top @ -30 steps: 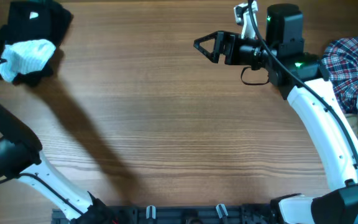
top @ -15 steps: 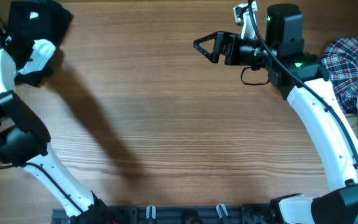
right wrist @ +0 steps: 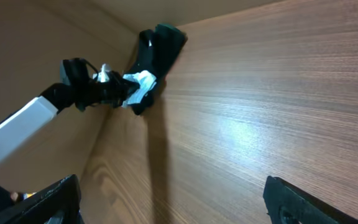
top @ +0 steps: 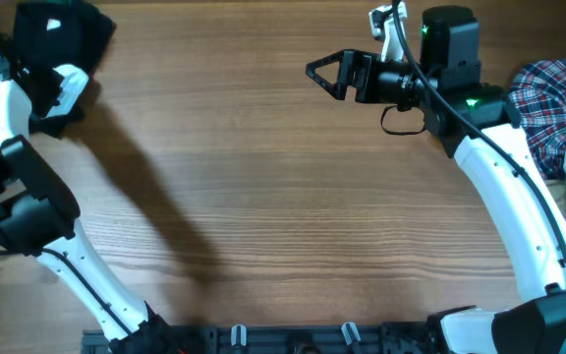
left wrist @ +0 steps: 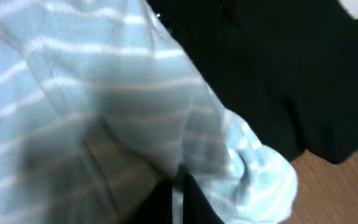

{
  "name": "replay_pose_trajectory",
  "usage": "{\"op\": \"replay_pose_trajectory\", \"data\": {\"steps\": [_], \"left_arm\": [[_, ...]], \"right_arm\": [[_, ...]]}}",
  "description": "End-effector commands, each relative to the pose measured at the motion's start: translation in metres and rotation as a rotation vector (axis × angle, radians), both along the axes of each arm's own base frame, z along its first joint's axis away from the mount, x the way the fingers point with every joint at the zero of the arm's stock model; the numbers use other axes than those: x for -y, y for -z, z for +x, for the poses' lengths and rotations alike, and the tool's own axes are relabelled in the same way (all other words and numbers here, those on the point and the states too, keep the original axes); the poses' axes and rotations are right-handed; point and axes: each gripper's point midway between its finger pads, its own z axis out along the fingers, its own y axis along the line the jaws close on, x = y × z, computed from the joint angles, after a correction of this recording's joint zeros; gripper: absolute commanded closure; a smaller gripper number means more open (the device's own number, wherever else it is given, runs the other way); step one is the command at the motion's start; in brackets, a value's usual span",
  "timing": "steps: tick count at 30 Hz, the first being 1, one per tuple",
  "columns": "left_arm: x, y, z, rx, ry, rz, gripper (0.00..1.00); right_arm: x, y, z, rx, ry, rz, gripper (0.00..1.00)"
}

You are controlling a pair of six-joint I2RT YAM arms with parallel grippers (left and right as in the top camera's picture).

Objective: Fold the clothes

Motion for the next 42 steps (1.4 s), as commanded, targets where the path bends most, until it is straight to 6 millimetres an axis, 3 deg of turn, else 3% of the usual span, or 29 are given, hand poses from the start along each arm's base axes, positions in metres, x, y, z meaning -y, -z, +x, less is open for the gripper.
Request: {"op": "replay_pose_trajectory", "data": {"steps": [1,7,12,19,21,25,28,30,33,36,37,38,42], "left_arm": [[-0.007,-0.061,-0.002,0.083,-0.003,0.067,0.92],[0.013,-0.137,-0.003,0.225,0.058,0.056,0.81],[0.032,-0.178,-0.012,0.288,0.107,0.03,0.75],[0.083,-0.238,-0.046,0.33,0.365,0.09,0.7],[0.101,-0.251,-0.057,0.327,0.408,0.104,0.7],[0.135,-0.258,-0.067,0.306,0.487,0.095,0.7],[0.181,-0.253,-0.068,0.284,0.675,0.119,0.67],[0.214,-0.248,-0.07,0.265,0.799,0.136,0.6],[0.262,-0.243,-0.075,0.247,0.943,0.136,0.36],[0.3,-0.238,-0.078,0.228,1.025,0.136,0.21],[0.308,-0.236,-0.08,0.216,1.037,0.148,0.15],[0.313,-0.234,-0.081,0.201,1.045,0.162,0.02],[0.327,-0.224,-0.085,0.147,1.069,0.191,0.0]], "right_arm": [[0.0,-0.009,-0.005,0.033,-0.024,0.005,0.05],[0.0,-0.009,-0.005,0.033,-0.024,0.005,0.05],[0.001,-0.009,-0.004,0.034,-0.019,0.004,0.02],[0.029,-0.007,0.008,0.017,0.058,-0.001,0.01],[0.047,0.001,0.015,-0.003,0.13,-0.038,0.0],[0.093,0.033,0.021,-0.102,0.323,-0.183,0.01],[0.132,0.058,0.015,-0.194,0.466,-0.32,0.01],[0.152,0.067,0.011,-0.235,0.548,-0.38,0.0],[0.18,0.073,0.01,-0.275,0.679,-0.432,0.0],[0.203,0.073,0.011,-0.276,0.752,-0.463,0.0],[0.215,0.074,0.01,-0.281,0.786,-0.477,0.0],[0.226,0.075,0.009,-0.288,0.818,-0.491,0.0],[0.275,0.083,0.001,-0.343,0.937,-0.517,0.0]]}}
